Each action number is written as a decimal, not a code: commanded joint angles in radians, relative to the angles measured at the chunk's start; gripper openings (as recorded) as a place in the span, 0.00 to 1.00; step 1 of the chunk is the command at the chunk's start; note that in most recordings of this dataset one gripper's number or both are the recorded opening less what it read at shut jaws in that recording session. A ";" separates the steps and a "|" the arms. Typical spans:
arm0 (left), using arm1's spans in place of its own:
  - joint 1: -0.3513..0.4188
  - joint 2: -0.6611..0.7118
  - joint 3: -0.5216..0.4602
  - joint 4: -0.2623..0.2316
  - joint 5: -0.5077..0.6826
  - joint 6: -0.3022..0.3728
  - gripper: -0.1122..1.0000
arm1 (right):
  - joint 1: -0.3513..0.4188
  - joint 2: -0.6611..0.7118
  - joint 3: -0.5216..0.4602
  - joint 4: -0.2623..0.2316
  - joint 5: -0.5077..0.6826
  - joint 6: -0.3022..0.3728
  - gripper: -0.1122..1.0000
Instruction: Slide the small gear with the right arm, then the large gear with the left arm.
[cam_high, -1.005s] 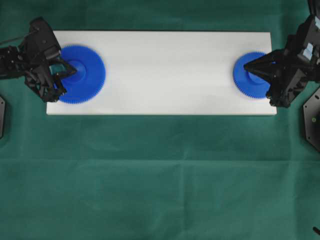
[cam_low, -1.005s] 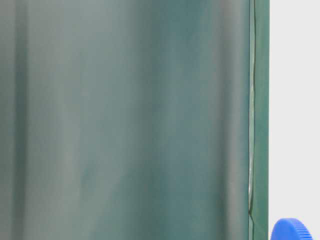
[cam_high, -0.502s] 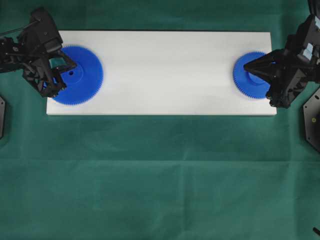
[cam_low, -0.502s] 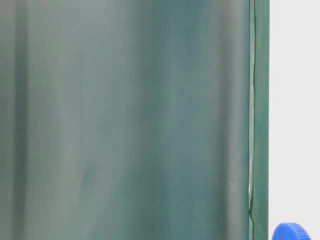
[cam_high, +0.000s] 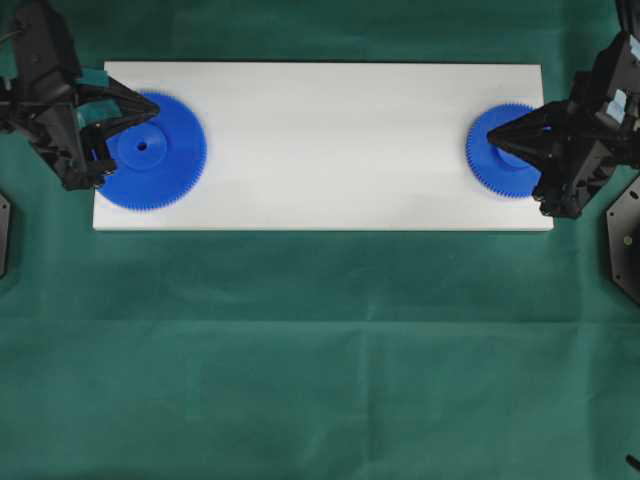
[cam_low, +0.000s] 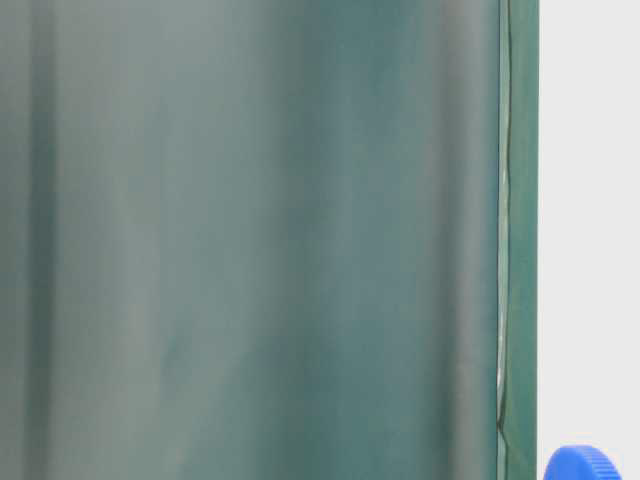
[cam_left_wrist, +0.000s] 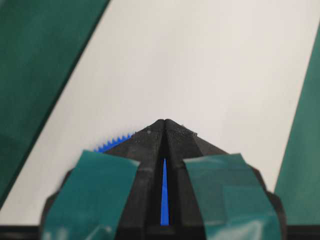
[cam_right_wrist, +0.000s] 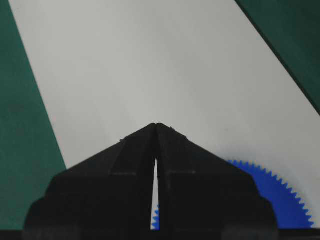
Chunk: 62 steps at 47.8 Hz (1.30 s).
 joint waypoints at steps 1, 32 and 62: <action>-0.003 -0.012 -0.009 0.000 -0.009 0.000 0.10 | 0.002 -0.002 -0.009 0.003 -0.009 0.000 0.55; -0.012 0.000 -0.006 0.000 -0.012 -0.002 0.10 | 0.002 -0.002 -0.009 0.003 -0.014 0.000 0.55; -0.175 -0.005 0.005 -0.002 -0.011 -0.029 0.10 | 0.075 -0.003 -0.008 0.003 -0.058 -0.002 0.55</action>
